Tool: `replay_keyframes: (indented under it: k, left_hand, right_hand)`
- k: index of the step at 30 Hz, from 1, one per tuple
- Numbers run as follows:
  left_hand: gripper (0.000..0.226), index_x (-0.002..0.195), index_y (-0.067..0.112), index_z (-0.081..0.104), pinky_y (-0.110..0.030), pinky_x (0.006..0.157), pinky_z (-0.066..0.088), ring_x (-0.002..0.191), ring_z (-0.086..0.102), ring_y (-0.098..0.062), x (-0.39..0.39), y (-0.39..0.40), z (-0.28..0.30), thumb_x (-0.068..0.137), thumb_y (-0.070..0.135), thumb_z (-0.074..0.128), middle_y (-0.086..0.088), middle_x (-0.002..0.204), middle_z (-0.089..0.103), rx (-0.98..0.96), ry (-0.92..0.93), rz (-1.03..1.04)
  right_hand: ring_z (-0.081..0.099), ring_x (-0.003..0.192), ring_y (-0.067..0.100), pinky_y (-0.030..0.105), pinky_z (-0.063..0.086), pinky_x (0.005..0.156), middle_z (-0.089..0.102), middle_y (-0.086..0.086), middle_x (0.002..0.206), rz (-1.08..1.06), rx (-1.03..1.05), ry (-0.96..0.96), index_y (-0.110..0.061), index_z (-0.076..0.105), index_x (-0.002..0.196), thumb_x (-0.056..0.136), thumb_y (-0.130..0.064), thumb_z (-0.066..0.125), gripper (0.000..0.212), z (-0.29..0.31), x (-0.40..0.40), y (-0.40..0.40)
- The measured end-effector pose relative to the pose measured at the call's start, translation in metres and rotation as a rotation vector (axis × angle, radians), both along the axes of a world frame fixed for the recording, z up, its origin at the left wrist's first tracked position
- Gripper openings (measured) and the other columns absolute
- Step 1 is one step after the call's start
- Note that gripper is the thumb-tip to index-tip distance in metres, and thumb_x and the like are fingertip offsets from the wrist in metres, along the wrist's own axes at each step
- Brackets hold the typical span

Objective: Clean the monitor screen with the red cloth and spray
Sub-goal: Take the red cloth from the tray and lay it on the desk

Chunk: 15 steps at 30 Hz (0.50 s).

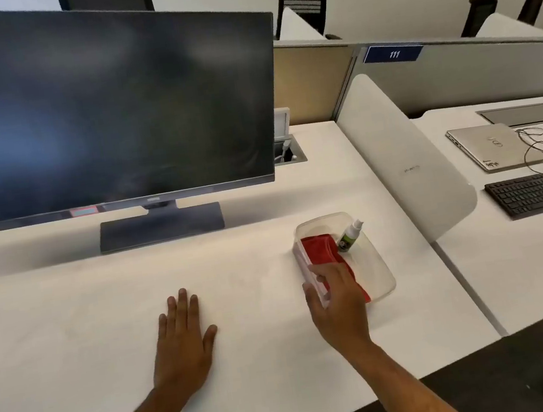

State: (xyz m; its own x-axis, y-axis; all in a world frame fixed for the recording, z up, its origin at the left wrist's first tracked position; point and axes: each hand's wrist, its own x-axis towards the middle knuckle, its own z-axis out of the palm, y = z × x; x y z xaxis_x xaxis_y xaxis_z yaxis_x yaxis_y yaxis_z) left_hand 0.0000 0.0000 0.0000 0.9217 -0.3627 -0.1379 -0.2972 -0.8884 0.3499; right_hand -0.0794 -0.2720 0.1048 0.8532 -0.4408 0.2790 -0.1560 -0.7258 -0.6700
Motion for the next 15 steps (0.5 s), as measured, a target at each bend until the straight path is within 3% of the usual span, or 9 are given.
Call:
replay_keyframes:
  k: [2,5,10,15]
  left_hand:
    - [0.081,0.158,0.009,0.003,-0.044,0.125,0.006,0.155,-0.007,-0.026,-0.001,-0.008,0.001,0.096,0.06,0.007,-0.008,0.168,-0.004,0.003,-0.048,0.053]
    - [0.076,0.16,0.01,0.012,-0.046,0.125,0.012,0.155,0.0,-0.025,-0.003,-0.012,-0.008,0.099,0.055,0.019,-0.007,0.169,0.004,0.032,-0.119,0.093]
    - [0.073,0.161,0.016,0.014,-0.045,0.124,0.014,0.156,0.0,-0.021,-0.003,-0.011,-0.013,0.099,0.055,0.023,-0.002,0.169,0.005,0.046,-0.145,0.092]
    - [0.073,0.161,0.018,0.012,-0.044,0.124,0.013,0.156,-0.001,-0.018,-0.004,-0.013,-0.01,0.099,0.054,0.024,0.001,0.169,0.004,0.03,-0.132,0.105]
  right_hand:
    - [0.066,0.095,0.007,0.031,0.062,0.083,0.071,-0.009,0.107,-0.073,0.084,-0.043,-0.019,0.071,0.113,0.096,-0.021,0.073,0.018,0.004,0.01,-0.018]
    - [0.066,0.094,0.003,0.031,0.061,0.088,0.071,-0.013,0.105,-0.129,0.154,0.098,-0.022,0.072,0.112,0.097,-0.025,0.071,0.015,0.007,0.026,-0.049]
    - [0.066,0.115,0.017,0.035,0.055,0.096,0.067,-0.004,0.126,-0.068,0.043,0.457,-0.021,0.066,0.129,0.098,-0.038,0.068,0.035,-0.003,0.043,-0.084]
    - [0.059,0.121,0.027,0.041,0.054,0.096,0.056,0.005,0.134,0.006,-0.111,0.731,-0.018,0.055,0.136,0.092,-0.056,0.07,0.06,-0.012,0.053,-0.09]
